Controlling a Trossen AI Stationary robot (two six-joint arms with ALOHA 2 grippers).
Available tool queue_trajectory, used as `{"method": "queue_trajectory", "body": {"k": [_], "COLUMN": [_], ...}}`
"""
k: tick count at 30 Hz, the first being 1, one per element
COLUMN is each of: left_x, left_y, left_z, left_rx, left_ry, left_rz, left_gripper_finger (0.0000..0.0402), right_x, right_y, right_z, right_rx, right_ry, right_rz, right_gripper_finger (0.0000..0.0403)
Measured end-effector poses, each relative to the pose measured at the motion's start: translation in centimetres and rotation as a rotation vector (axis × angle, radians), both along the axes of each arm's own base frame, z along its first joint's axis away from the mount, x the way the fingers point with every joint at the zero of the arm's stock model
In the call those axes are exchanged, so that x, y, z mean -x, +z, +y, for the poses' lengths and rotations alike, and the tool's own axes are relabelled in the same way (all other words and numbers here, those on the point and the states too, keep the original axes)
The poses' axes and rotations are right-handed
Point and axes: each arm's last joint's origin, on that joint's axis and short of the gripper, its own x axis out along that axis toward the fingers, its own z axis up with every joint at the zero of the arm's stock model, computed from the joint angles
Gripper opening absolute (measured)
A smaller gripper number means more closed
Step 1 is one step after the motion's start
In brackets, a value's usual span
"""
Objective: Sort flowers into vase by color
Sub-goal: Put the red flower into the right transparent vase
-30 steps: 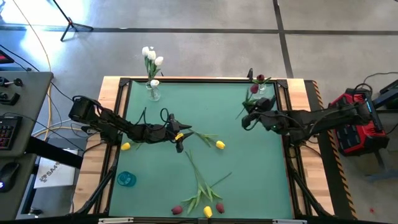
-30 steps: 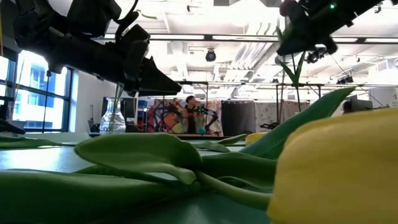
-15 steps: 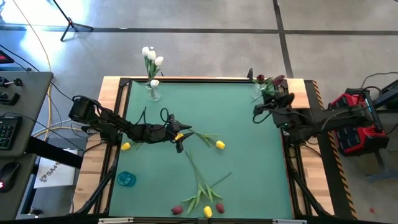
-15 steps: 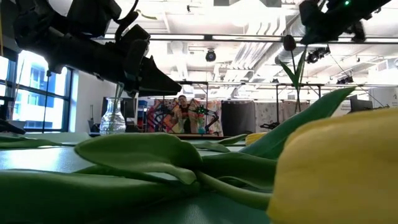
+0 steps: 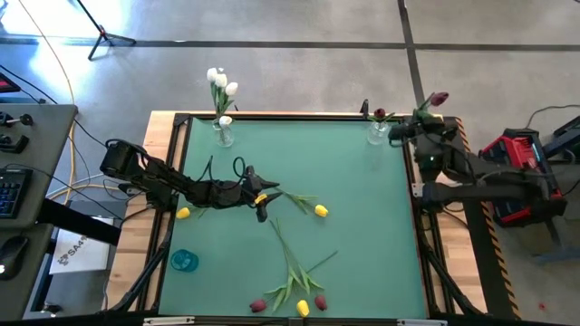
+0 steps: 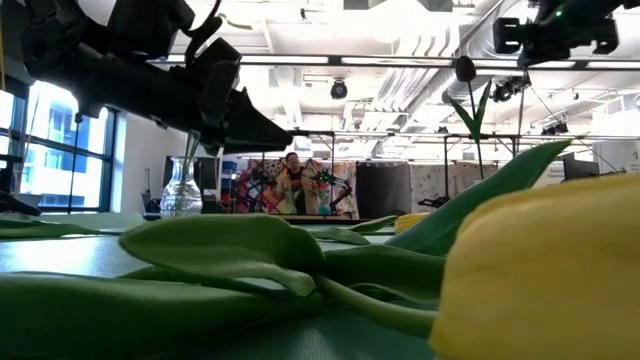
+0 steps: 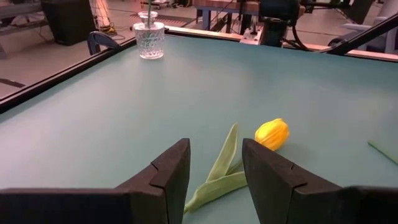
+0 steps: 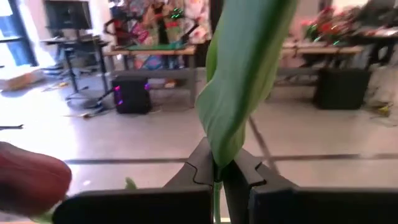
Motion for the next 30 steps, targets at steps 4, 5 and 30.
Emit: {"method": "queue_trajectory", "body": {"k": [4, 5, 30], "left_x": [0.0, -0.1, 0.0], "left_y": [0.1, 0.1, -0.4], "left_z": [0.3, 0.5, 0.7], "left_rx": [0.0, 0.0, -0.007], "left_ry": [0.014, 0.019, 0.003], "left_rz": [-0.007, -0.006, 0.04], "left_gripper_finger": [0.0133, 0.0133, 0.0133], "right_x": [-0.5, -0.7, -1.3], "right_y": [0.1, 0.0, -2.3], "right_z": [-1.8, -2.2, -7.9], "right_rx": [-0.042, -0.048, -0.252], "right_ry": [0.08, 0.086, 0.196], "right_rz": [-0.024, -0.016, -0.055], "right_gripper_finger": [0.0, 0.0, 0.0133]}}
